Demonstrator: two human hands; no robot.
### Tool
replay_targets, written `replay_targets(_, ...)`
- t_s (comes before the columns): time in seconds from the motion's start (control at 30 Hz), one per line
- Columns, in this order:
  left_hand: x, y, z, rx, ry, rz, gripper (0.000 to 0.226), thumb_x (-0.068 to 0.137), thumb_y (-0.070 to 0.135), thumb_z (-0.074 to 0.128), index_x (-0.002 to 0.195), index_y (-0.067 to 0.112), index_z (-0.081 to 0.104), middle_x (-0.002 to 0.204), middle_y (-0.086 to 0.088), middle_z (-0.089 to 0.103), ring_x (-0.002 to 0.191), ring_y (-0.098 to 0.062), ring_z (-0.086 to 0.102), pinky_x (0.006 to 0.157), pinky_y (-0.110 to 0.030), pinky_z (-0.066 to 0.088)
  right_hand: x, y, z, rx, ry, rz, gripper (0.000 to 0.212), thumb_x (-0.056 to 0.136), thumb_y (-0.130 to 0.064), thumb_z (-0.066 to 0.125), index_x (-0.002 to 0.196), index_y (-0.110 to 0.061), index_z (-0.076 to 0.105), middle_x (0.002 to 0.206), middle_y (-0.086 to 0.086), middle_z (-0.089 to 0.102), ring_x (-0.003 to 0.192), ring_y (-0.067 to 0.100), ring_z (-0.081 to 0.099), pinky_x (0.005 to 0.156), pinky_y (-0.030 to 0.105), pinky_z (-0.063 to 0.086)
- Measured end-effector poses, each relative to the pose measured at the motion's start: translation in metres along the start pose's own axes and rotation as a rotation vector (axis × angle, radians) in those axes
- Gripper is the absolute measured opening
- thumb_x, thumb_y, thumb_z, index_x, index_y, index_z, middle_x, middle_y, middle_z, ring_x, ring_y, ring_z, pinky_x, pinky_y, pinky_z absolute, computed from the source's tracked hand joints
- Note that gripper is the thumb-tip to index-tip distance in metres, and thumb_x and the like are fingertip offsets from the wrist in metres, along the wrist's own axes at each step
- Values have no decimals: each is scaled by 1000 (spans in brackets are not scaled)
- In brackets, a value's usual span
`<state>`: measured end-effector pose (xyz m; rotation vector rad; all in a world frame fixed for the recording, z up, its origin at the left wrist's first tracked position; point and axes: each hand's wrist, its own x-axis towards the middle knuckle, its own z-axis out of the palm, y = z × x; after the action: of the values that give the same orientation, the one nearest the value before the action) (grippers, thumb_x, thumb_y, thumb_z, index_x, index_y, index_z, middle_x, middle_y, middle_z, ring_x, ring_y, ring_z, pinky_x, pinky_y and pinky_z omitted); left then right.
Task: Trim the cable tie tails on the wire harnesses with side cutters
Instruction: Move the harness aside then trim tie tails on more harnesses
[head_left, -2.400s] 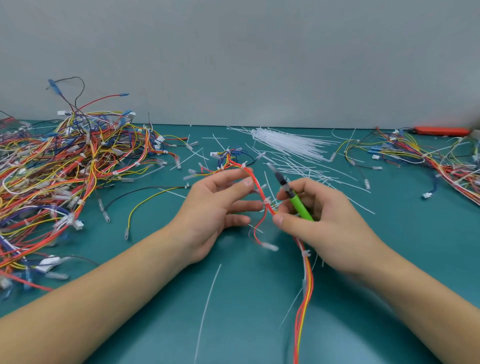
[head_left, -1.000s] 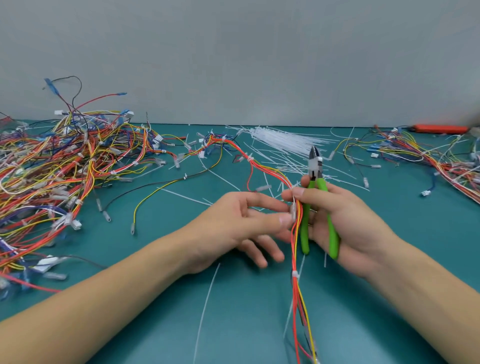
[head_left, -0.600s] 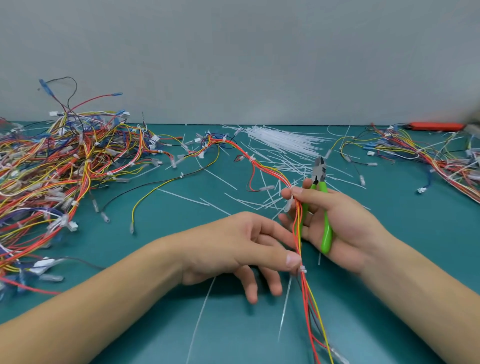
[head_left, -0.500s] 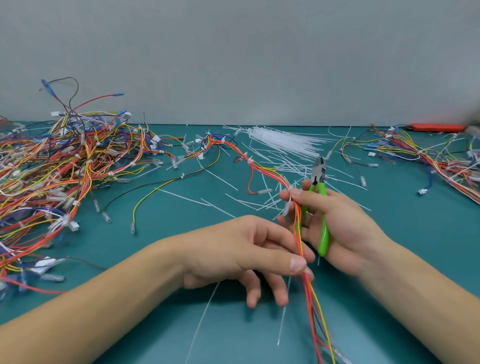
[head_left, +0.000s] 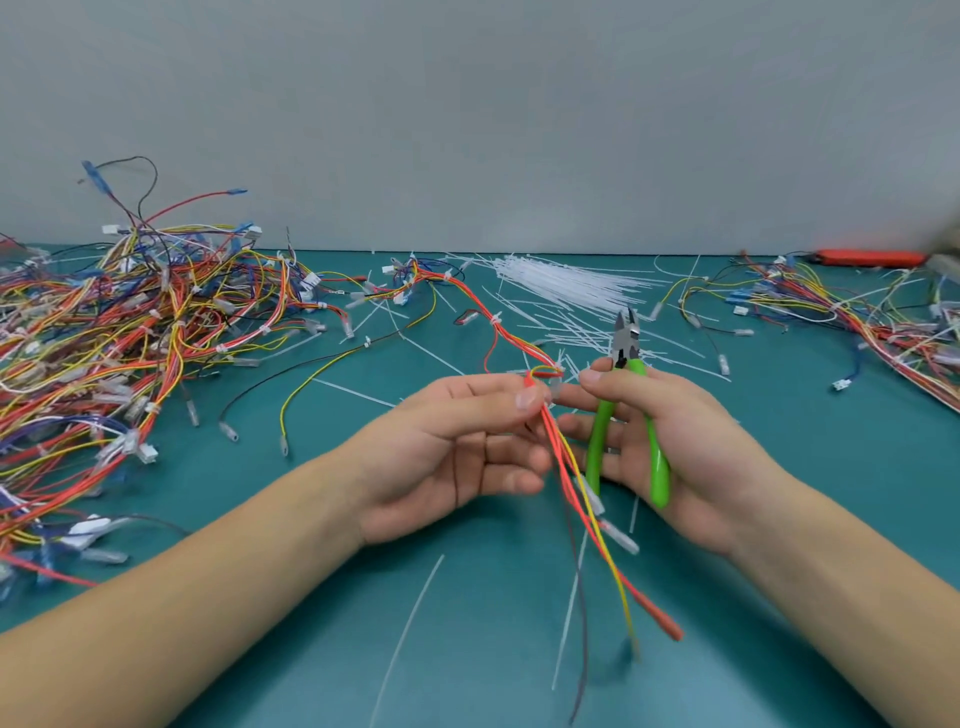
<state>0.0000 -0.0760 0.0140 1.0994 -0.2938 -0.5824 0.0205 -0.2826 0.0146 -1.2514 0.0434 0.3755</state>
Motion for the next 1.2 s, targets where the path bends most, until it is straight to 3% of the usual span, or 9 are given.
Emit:
replay_targets(0.2,2,-8,1,26,86,46,13,92,21,68,90,19,80,87,1,76,68,-8,72,62,-21,60,-3,-2,1,-74,-110,-41,30,82,-19,80,106,-17,61,103,19,71,85,32,66,66,38,58)
replay_targets(0.37,3,-4,-3,-57,115,16,13,93,24,67,91,17,78,87,-1,75,70,-11,73,66,-25,61,-4,2,3,-104,-125,-40,40,91,-28,74,118,-1,61,107,25,67,86,34,61,86,57,49)
replay_targets(0.5,5,-5,-4,-37,143,-2,10,92,26,71,95,17,77,88,-3,73,70,-14,71,68,-29,61,-5,0,4,-145,-163,-63,27,91,-33,71,107,-12,63,104,23,69,76,31,63,74,47,53)
replay_targets(0.6,6,-5,-3,-64,151,-39,18,84,24,69,97,15,79,82,-6,67,67,-19,67,69,-38,61,-5,-1,4,-180,-120,-65,38,93,-48,65,108,-14,63,98,19,72,70,29,63,67,42,54)
replay_targets(0.67,5,-5,-1,-66,149,-46,21,83,23,64,95,16,80,75,-4,65,64,-20,63,65,-37,60,-6,-2,4,-195,-105,-65,40,96,-51,61,110,-13,64,95,17,73,68,28,63,65,40,55)
replay_targets(0.83,4,-6,1,108,136,-27,21,82,18,61,93,21,78,71,-6,60,57,-22,65,63,-36,61,-7,-2,4,-213,-90,-73,43,83,-44,68,112,-12,65,95,14,75,73,28,67,67,41,58)
replay_targets(0.93,1,-8,3,291,21,-69,24,84,11,61,102,17,76,70,-10,57,51,-23,64,55,-29,57,-7,-1,4,-229,-66,-96,29,93,-32,70,112,-10,65,103,12,77,81,25,69,69,39,59)
replay_targets(1.03,-2,-10,5,394,-105,-120,31,83,12,61,109,16,76,69,-9,53,49,-21,60,51,-24,51,-7,-1,3,-177,-19,-104,18,94,-16,68,110,-13,60,107,11,78,78,21,70,60,32,57)
replay_targets(1.2,-1,-12,3,391,-118,-130,32,87,10,59,114,12,76,71,-7,55,52,-19,59,50,-24,49,-5,0,2,-91,45,-103,16,98,-6,62,110,-15,57,101,11,79,71,21,69,54,32,55)
